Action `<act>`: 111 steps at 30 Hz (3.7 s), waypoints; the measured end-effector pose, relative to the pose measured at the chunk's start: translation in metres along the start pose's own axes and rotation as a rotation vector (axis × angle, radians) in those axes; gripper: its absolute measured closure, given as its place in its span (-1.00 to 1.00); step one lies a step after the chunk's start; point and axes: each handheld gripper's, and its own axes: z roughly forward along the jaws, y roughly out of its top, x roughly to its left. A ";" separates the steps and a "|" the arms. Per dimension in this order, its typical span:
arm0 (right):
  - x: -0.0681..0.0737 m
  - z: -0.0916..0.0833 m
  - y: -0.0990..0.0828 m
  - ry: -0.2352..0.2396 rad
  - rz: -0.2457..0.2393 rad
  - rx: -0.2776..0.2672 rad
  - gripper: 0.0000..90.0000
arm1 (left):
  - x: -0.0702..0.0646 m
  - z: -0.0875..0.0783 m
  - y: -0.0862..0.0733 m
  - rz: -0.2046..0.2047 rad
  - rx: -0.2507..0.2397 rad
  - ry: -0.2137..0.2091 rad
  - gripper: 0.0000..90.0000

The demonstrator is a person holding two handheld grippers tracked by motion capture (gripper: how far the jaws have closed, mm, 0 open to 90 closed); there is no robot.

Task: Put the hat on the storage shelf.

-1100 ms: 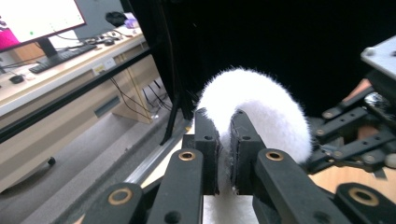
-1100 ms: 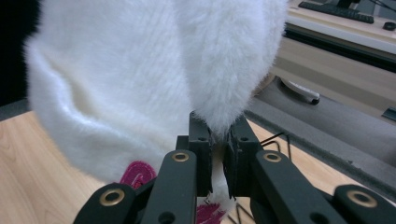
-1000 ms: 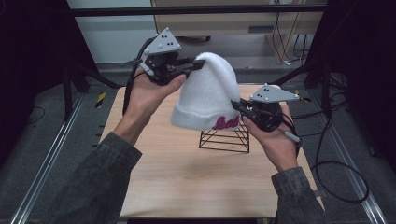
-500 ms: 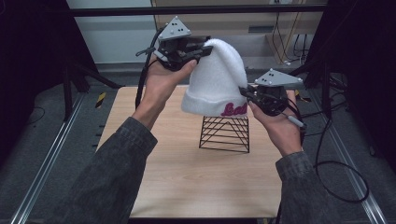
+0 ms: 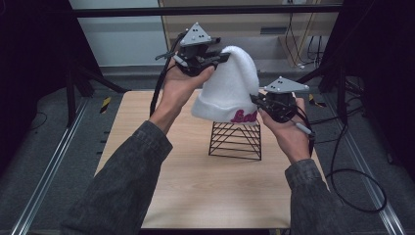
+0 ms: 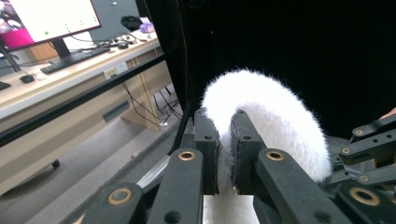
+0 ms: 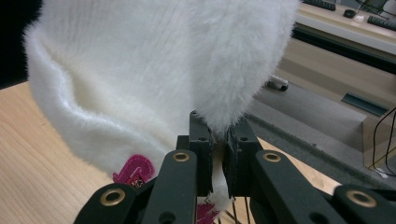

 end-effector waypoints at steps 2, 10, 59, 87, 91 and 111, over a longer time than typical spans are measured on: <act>0.000 0.002 -0.003 -0.002 0.005 0.003 0.84 | 0.000 0.002 -0.001 0.000 0.001 0.001 0.86; -0.002 0.005 -0.010 -0.023 -0.007 0.019 0.84 | -0.003 0.010 -0.007 0.014 0.018 -0.012 0.86; -0.001 0.003 -0.077 -0.023 -0.020 0.159 0.85 | -0.030 0.038 -0.072 0.036 0.120 -0.103 0.85; 0.011 0.015 -0.113 0.030 0.018 0.227 0.84 | -0.042 0.036 -0.114 0.017 0.175 -0.137 0.85; 0.010 0.018 -0.121 0.036 0.027 0.240 0.84 | -0.044 0.037 -0.120 0.013 0.189 -0.143 0.84; 0.010 0.025 -0.137 0.050 0.052 0.275 0.81 | -0.049 0.035 -0.138 -0.008 0.217 -0.157 0.84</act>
